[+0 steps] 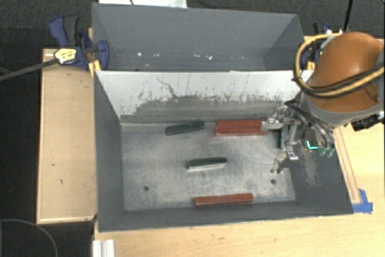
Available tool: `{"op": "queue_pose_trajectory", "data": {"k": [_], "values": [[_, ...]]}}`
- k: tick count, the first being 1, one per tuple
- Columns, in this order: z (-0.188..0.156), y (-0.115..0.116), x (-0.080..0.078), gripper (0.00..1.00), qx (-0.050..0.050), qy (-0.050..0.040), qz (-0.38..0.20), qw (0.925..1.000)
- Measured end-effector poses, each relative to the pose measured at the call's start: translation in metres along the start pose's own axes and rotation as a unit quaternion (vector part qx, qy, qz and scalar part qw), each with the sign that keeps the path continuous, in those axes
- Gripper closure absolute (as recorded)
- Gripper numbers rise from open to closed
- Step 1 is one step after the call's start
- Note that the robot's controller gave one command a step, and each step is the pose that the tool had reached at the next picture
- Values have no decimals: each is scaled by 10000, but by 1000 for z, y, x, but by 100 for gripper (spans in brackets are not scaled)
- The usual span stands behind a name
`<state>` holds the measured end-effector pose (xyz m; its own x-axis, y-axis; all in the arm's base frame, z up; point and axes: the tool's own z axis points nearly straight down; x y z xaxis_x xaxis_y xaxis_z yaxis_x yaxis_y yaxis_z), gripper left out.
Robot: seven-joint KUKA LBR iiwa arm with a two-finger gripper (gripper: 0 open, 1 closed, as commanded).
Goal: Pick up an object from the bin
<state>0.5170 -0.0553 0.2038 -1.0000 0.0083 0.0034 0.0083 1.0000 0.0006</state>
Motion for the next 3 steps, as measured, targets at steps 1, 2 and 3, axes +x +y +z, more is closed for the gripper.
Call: {"op": "queue_pose_trajectory", "data": {"k": [1, 2, 3], "values": [[-3, 0, -2, 0, 4, -32, -10, 10000], [67, 54, -7, 0, -2, -57, 210, 9998], [73, 85, 1, 0, 2, 9, -444, 9990]]}}
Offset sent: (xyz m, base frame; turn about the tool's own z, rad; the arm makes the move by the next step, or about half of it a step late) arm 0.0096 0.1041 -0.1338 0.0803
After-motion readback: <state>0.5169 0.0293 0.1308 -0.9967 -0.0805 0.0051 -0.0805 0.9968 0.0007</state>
